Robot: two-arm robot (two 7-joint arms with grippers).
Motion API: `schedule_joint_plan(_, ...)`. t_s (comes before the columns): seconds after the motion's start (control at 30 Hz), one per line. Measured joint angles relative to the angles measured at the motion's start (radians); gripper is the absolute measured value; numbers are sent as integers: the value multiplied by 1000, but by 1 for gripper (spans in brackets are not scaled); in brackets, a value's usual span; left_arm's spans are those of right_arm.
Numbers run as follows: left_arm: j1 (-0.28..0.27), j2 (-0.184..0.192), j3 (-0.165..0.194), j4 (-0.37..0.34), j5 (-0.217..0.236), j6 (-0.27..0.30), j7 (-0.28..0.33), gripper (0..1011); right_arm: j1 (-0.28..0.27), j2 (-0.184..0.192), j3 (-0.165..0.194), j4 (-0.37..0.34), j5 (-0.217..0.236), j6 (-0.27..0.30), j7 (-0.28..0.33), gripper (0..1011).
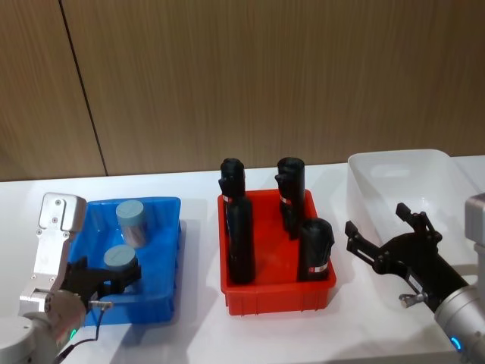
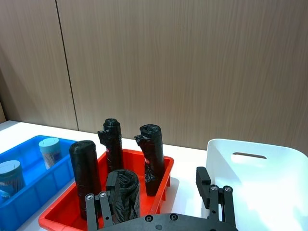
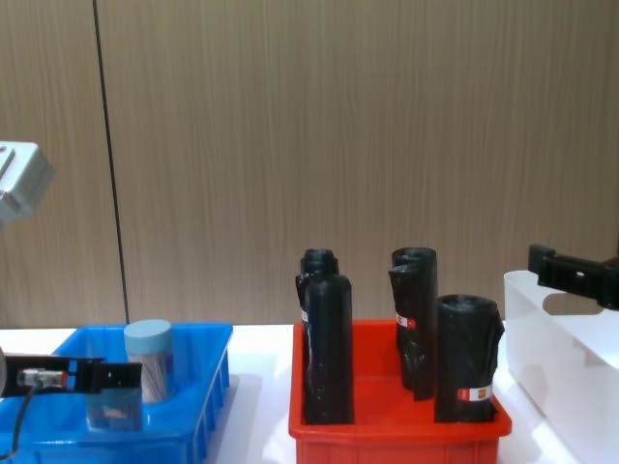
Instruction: Pick the cotton swabs from the blue box and place them into the white box.
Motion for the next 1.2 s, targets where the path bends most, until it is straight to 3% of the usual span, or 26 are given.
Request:
schedule_joint_plan(0.4,-31,-9,-9,63,27,-7,-37,1003,0,0,0,0,0,0,0,1002)
schedule_joint_plan(1.2,-104,-48,-4,238,83,-103,-173,1003,0,0,0,0,0,0,0,1002)
